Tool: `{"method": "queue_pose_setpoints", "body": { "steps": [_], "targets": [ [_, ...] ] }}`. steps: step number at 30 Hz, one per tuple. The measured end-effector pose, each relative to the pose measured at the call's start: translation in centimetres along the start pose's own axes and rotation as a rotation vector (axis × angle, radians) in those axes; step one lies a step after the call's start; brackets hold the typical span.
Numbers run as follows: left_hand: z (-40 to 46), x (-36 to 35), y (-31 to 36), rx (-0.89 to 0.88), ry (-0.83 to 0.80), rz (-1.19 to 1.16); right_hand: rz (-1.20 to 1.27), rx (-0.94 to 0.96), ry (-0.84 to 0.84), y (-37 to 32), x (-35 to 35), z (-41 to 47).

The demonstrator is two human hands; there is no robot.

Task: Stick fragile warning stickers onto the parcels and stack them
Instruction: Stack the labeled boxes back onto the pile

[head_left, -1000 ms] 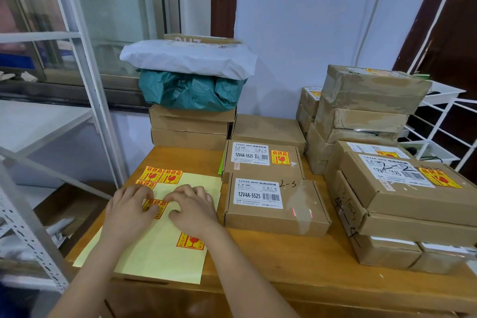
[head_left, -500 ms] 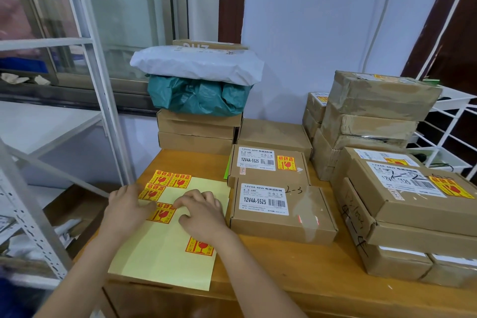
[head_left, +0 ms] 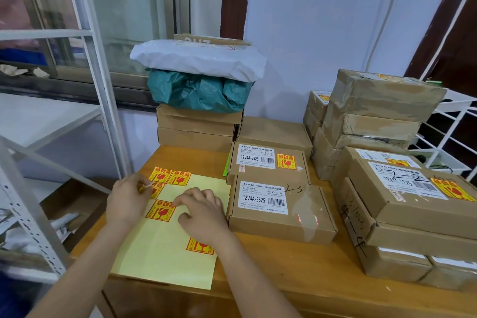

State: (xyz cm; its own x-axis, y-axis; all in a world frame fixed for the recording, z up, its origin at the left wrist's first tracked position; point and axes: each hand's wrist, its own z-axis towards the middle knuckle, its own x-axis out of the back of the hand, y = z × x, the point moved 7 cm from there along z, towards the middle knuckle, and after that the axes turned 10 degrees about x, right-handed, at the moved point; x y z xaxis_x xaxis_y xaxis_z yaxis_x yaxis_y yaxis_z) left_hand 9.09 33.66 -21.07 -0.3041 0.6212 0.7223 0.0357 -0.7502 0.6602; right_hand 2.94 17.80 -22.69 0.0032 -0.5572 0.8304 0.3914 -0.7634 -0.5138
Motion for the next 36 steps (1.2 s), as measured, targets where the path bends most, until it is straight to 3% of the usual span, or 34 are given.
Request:
{"method": "queue_pose_setpoints", "body": {
  "steps": [8, 16, 24, 26, 30, 33, 36],
  "targets": [
    [-0.7, 1.9, -0.7, 0.119, 0.168, -0.363, -0.01, 0.012, 0.001, -0.1, -0.1, -0.1],
    [-1.6, 3.2, -0.3, 0.143, 0.274, -0.478, -0.051, 0.02, -0.005, -0.3, -0.1, -0.2],
    [-2.8, 2.0, 2.1, 0.006, 0.122, -0.461, -0.013, -0.025, -0.055, -0.7, 0.5, 0.0],
    [-3.5, 2.0, 3.6, -0.052, 0.119, -0.474, 0.109, -0.071, 0.011, -0.8, 1.7, -0.1],
    [-4.9, 2.3, 7.1, -0.126, 0.115, -0.528, 0.405, -0.115, 0.316, -0.3, 5.4, -0.9],
    [-6.0, 1.6, 9.6, -0.167, 0.069, -0.577, 0.472, -0.142, 0.475, 0.7, 7.9, -2.3],
    [-7.6, 0.4, 12.0, -0.22, 0.014, -0.619, 0.463, -0.134, 0.528, 1.8, 10.5, -3.9]
  ]
}}
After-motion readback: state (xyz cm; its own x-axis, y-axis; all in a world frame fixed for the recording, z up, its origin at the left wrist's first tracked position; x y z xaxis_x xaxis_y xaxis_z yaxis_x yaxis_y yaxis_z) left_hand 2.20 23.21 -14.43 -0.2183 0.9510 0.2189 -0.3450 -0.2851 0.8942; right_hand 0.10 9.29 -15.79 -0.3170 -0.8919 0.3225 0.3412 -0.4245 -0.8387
